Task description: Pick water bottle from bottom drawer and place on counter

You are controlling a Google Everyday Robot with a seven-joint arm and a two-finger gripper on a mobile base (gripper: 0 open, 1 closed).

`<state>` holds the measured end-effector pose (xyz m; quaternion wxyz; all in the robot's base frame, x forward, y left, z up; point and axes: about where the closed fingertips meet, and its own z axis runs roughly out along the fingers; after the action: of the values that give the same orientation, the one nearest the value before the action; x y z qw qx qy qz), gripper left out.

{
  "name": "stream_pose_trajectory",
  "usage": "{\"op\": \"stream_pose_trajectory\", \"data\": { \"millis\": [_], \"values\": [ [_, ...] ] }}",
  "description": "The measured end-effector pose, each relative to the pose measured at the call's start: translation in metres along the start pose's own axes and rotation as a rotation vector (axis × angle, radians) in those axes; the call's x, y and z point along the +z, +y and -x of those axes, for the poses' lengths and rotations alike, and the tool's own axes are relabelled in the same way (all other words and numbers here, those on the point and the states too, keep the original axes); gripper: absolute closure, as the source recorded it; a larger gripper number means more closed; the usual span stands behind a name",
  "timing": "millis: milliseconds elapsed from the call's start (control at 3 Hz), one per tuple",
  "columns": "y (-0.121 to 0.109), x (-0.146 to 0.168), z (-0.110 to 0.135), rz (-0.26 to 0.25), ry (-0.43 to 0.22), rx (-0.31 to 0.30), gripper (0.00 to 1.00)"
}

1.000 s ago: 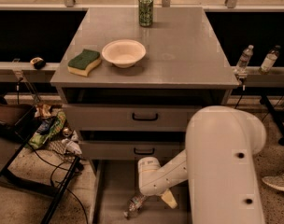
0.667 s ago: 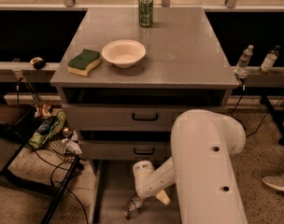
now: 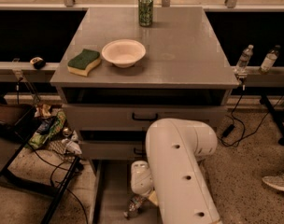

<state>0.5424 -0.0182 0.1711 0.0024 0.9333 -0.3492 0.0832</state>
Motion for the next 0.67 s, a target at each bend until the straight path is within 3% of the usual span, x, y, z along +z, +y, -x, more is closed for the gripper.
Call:
{"op": "stream_pose_trajectory", "data": {
  "millis": [333,667],
  "values": [
    [-0.003,0.02,0.021,0.01,-0.068,-0.016,0.26],
    [0.002,0.024,0.039,-0.025,-0.128,0.004,0.49]
  ]
}}
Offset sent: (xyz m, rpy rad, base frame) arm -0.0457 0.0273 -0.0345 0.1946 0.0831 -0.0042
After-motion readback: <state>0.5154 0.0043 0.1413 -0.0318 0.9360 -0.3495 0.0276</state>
